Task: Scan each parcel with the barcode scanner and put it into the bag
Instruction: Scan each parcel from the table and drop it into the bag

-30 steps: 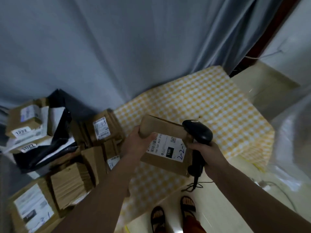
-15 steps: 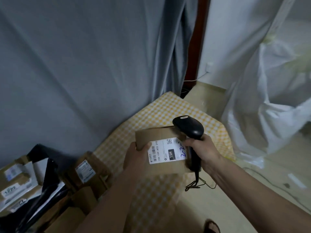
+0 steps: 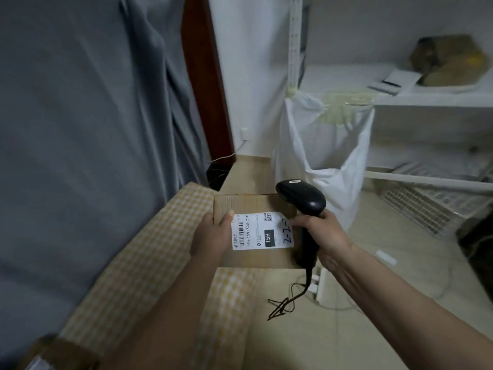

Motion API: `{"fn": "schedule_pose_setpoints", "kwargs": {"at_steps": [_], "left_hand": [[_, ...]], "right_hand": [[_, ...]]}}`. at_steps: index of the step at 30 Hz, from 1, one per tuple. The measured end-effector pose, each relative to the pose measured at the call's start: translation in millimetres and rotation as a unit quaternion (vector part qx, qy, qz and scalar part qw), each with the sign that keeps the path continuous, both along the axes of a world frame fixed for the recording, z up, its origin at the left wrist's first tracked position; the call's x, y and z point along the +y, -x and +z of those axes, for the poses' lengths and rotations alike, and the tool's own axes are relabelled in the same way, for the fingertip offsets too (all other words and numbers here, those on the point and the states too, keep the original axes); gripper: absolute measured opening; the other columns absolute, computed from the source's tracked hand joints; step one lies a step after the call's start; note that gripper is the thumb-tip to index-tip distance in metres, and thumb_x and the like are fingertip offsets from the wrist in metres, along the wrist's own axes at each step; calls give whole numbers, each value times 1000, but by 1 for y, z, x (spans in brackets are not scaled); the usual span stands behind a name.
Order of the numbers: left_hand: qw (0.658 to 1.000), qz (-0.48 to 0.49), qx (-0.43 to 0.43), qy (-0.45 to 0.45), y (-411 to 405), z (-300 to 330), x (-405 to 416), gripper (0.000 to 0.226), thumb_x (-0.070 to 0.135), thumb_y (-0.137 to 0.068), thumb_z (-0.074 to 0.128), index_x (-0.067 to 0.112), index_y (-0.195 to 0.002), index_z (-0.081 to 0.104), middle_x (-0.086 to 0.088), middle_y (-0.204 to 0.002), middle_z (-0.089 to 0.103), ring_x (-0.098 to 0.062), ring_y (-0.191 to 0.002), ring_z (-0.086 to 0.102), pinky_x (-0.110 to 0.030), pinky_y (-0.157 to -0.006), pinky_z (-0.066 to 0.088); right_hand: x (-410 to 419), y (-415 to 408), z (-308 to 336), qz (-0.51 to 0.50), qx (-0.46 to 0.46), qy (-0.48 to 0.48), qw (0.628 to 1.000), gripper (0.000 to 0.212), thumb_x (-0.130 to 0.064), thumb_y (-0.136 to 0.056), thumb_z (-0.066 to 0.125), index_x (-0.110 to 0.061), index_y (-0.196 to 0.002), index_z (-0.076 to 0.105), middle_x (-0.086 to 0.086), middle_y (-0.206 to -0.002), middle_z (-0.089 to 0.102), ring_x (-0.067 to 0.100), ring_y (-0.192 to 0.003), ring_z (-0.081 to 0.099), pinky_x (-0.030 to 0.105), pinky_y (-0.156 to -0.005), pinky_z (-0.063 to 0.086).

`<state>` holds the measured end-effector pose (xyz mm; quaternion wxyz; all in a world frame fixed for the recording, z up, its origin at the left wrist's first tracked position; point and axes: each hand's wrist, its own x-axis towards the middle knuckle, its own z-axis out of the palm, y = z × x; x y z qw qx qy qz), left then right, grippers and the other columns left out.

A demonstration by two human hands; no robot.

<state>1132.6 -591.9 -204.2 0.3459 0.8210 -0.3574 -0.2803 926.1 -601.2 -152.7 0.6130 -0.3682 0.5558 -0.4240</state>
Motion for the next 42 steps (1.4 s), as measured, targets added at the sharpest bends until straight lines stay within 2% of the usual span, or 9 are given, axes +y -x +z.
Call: {"fn": "schedule_pose_setpoints", "kwargs": {"at_steps": [6, 13, 17, 23, 27, 33, 36, 39, 42], "left_hand": [[998, -50, -9, 30, 100, 14, -83, 42, 62, -87, 51, 25, -107, 59, 1, -103, 66, -27, -97, 61, -45, -92, 48], [997, -66, -22, 13, 174, -3, -137, 43, 53, -92, 50, 15, -111, 57, -10, -112, 63, -32, -104, 58, -38, -89, 46], [996, -78, -49, -4, 195, -11, -166, 46, 54, -93, 49, 13, -112, 56, -11, -112, 64, -33, -102, 58, -37, -84, 45], [994, -88, -70, -2, 210, -11, -231, 48, 53, -94, 48, 11, -116, 56, -13, -115, 62, -35, -105, 57, -39, -84, 43], [993, -91, -69, 5, 208, -10, -284, 49, 55, -93, 48, 12, -117, 56, -12, -116, 63, -34, -106, 57, -39, -84, 43], [995, -79, -43, 41, 192, 8, -378, 48, 55, -94, 47, 14, -116, 56, -8, -112, 63, -28, -97, 56, -36, -81, 42], [993, -86, -5, 78, 183, 19, -421, 49, 59, -92, 46, 18, -116, 58, -3, -108, 64, -25, -97, 58, -39, -86, 46], [991, -96, 8, 98, 177, 26, -457, 54, 62, -84, 58, 20, -118, 59, 1, -109, 64, -23, -99, 61, -42, -90, 49], [991, -104, 1, 87, 173, 29, -483, 62, 53, -74, 74, 21, -124, 57, 2, -116, 64, -22, -104, 62, -45, -92, 51]], "right_hand": [[-57, 100, 7, -58, -3, 26, 998, 16, 5, -79, 62, -5, -92, 63, 14, -81, 64, 27, -75, 62, 43, -78, 52], [-100, 166, -9, -83, -11, 7, 996, 16, 8, -79, 60, -4, -90, 62, 11, -74, 60, 22, -66, 59, 31, -61, 48], [-126, 188, -17, -98, -20, -18, 995, 20, 9, -78, 60, 4, -97, 63, 18, -82, 60, 28, -74, 58, 32, -63, 48], [-188, 200, -23, -113, -35, -15, 993, 21, 10, -76, 61, 2, -96, 64, 18, -84, 62, 28, -75, 59, 33, -65, 50], [-240, 199, -20, -116, -43, -7, 992, 18, 12, -77, 61, -4, -84, 63, 14, -77, 61, 24, -68, 59, 31, -62, 50], [-343, 183, 1, -95, -50, 17, 994, 18, 10, -77, 62, -6, -85, 62, 11, -79, 62, 21, -68, 61, 32, -65, 52], [-388, 177, 7, -96, -61, 35, 993, 20, 10, -76, 63, -8, -85, 63, 9, -78, 65, 21, -70, 63, 32, -66, 54], [-426, 176, 9, -96, -65, 48, 992, 21, 8, -77, 63, -10, -87, 64, 6, -77, 66, 20, -73, 64, 36, -73, 55], [-460, 176, 8, -91, -80, 47, 991, 21, 9, -79, 60, -11, -84, 63, 1, -66, 64, 14, -60, 63, 32, -64, 51]]}}
